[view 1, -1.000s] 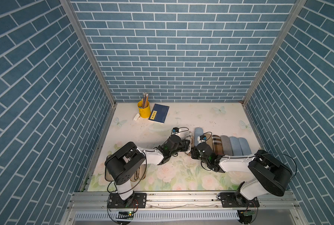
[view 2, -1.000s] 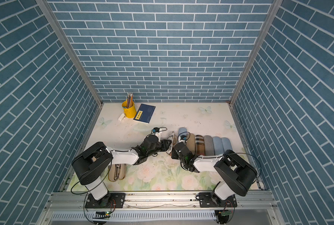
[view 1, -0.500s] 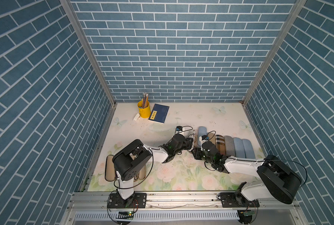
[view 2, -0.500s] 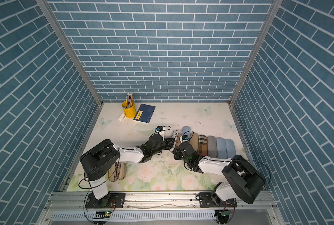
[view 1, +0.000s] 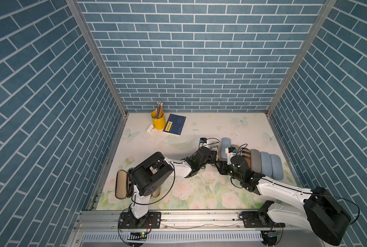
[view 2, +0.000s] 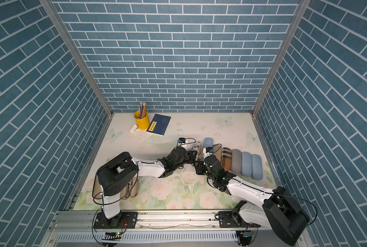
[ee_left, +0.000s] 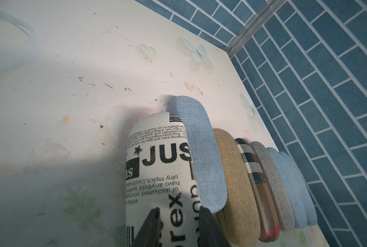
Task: Close the glasses case
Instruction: Close the glasses case at the center of the board, then move the glasses case to the center of the board.
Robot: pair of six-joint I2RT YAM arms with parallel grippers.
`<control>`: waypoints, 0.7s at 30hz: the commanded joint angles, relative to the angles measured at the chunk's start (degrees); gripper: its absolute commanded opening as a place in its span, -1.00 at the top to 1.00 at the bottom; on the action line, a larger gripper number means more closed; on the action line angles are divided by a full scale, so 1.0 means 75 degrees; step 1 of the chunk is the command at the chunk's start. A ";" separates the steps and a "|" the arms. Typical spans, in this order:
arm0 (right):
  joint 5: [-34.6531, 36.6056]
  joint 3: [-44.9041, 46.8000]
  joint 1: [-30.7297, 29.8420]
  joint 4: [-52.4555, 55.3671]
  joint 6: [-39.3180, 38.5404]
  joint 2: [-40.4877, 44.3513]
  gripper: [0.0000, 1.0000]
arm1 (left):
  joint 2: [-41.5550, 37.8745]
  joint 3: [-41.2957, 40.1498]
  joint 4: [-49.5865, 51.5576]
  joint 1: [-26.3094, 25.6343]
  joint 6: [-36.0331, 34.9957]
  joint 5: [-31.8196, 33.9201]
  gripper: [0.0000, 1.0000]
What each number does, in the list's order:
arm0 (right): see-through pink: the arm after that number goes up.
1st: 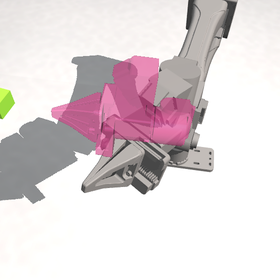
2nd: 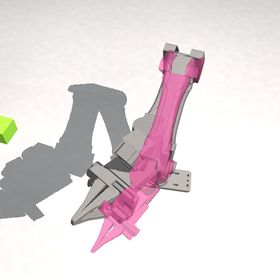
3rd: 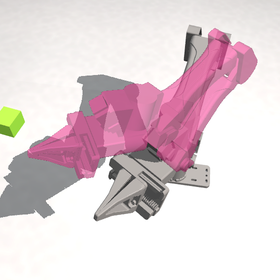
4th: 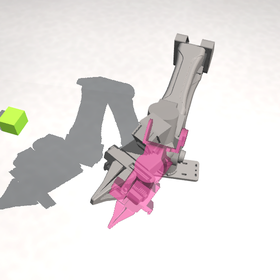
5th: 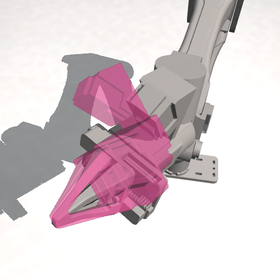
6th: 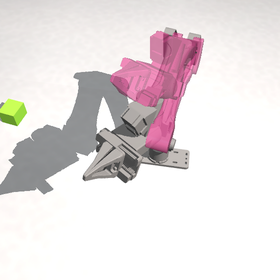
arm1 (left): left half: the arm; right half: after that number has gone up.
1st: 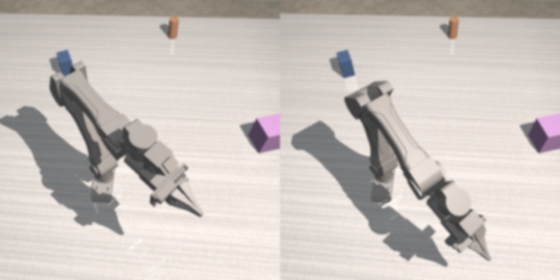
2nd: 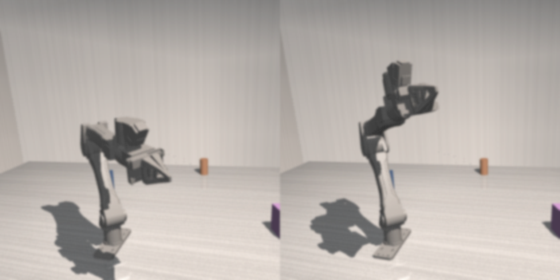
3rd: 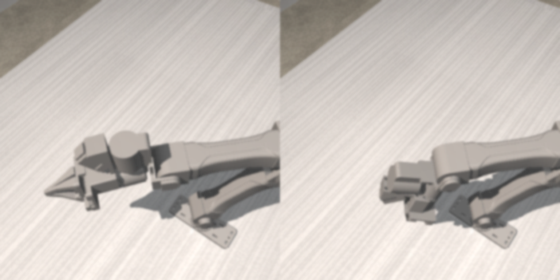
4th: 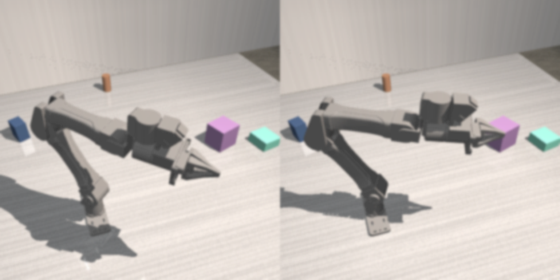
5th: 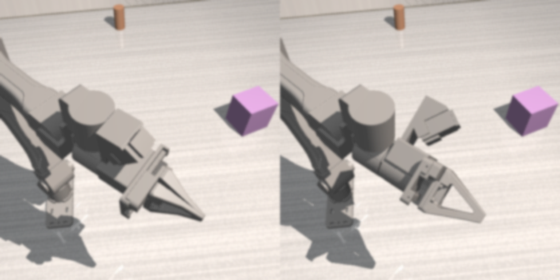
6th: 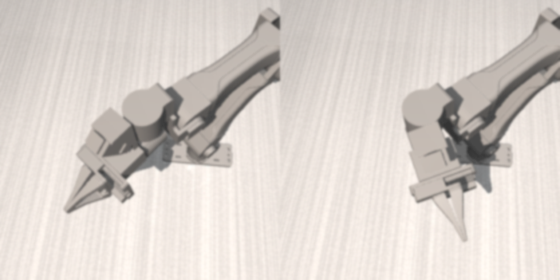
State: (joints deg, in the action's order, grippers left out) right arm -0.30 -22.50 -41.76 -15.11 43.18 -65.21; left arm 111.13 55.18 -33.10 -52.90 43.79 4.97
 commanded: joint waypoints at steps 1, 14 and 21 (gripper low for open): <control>-0.0003 0.0102 0.0179 0.0238 -0.0305 0.0467 0.39 | 0.0927 -0.0198 0.2040 -0.0271 -0.0108 -0.0586 0.32; 0.0036 0.0485 0.0942 0.0879 -0.0497 0.1244 0.37 | 0.0591 -0.0680 0.1713 -0.0418 0.0220 -0.0263 0.36; 0.0506 -0.0060 0.1864 0.2274 -0.0999 0.1977 0.10 | -0.1305 -0.0969 0.1994 -0.0357 -0.0036 0.0103 -0.30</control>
State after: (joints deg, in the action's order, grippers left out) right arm 0.58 -19.73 -30.76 -4.12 38.98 -53.36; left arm 106.15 48.49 -23.24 -55.31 45.08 4.78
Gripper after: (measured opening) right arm 0.432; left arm 0.618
